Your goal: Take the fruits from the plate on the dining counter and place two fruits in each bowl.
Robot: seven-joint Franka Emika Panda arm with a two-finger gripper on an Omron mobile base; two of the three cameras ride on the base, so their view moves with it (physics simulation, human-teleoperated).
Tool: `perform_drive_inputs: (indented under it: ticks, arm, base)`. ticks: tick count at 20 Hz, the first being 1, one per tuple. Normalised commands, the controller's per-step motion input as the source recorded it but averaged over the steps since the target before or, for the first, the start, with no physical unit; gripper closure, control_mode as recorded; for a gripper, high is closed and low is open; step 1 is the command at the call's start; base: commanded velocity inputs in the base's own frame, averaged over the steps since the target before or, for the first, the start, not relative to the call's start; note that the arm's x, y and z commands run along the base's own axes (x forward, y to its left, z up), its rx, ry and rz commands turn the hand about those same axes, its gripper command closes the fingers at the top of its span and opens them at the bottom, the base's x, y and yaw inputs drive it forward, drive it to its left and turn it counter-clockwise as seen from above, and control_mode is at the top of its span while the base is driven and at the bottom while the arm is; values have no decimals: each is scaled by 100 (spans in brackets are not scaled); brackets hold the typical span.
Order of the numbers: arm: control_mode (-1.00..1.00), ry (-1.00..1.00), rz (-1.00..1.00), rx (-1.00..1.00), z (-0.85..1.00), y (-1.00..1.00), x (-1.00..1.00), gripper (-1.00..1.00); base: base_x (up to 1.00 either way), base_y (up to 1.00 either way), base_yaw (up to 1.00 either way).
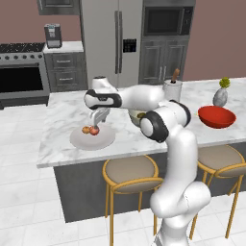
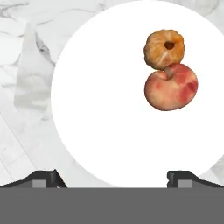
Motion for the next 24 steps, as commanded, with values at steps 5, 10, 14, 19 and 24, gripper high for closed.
perform_drive_inputs:
  ticks: [5,10,14,19,24]
  arm:
    - [-100,5,0,-1,-19,1,35,-100]
    - [-100,4,0,0,-24,7,39,-100]
    - [-100,0,0,0,-26,15,35,-100]
    - [-100,0,0,-1,-20,20,18,-100]
    - [-100,0,0,-2,-18,5,8,-100]
  base:
    - [0,0,0]
    - [0,0,0]
    - [0,0,0]
    - [0,0,0]
    - [0,0,0]
